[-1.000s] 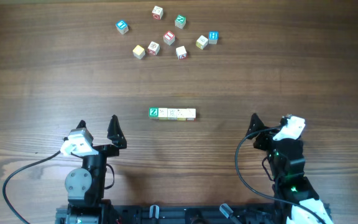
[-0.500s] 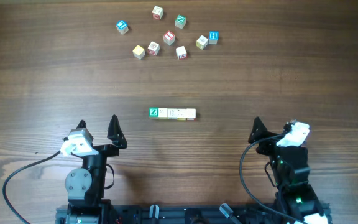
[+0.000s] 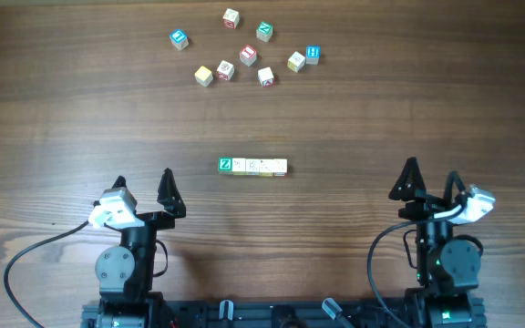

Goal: Form a horizontal line

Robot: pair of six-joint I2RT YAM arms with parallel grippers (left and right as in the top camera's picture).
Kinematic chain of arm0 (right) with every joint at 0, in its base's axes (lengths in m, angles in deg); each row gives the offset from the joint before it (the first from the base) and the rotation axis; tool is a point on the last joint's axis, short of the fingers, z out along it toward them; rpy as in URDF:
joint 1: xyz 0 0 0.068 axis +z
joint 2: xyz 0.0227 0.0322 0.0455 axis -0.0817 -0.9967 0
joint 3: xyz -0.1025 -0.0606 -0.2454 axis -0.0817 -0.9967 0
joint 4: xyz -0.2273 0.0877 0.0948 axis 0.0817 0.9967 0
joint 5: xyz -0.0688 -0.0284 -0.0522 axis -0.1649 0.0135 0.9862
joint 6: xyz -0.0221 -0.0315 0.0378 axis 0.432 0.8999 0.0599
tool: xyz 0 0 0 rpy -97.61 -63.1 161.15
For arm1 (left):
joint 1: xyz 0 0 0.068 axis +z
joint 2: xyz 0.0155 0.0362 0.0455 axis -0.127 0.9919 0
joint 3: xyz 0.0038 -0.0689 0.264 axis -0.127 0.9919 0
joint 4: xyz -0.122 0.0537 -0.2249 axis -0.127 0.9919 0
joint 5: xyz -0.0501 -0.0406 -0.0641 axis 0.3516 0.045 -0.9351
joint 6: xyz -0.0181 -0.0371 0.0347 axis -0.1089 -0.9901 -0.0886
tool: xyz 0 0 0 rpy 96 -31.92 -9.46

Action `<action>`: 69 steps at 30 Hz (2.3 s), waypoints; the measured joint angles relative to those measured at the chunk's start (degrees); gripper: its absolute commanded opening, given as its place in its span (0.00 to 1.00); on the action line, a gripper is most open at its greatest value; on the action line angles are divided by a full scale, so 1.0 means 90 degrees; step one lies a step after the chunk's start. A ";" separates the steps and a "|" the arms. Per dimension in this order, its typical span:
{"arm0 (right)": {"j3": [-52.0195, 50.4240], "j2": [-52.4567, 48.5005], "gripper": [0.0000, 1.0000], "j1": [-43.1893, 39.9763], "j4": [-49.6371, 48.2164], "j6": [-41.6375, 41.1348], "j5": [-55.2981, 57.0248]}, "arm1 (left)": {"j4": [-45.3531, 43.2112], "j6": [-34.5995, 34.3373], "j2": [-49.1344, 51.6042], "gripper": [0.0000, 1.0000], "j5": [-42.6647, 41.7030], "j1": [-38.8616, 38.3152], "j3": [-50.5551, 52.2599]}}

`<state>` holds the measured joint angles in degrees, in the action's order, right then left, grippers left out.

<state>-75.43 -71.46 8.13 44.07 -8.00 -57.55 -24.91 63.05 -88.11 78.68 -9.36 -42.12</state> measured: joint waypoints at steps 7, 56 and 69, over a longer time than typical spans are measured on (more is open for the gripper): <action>0.0000 0.0219 1.00 -0.0372 0.0005 0.0000 0.0000 | 0.0000 0.0000 0.0000 1.00 0.0000 0.0000 0.0000; 0.0000 0.0085 1.00 -0.0372 0.0002 0.1741 0.0000 | 0.0000 0.0000 0.0000 1.00 0.0000 0.0000 0.0000; 0.0000 0.0085 1.00 -0.0372 0.0002 0.1741 0.0000 | 0.0000 0.0000 0.0000 1.00 0.0000 0.0000 0.0000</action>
<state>-75.43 -70.69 4.78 44.09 7.67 -57.55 -24.91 63.05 -88.11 78.68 -9.36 -42.12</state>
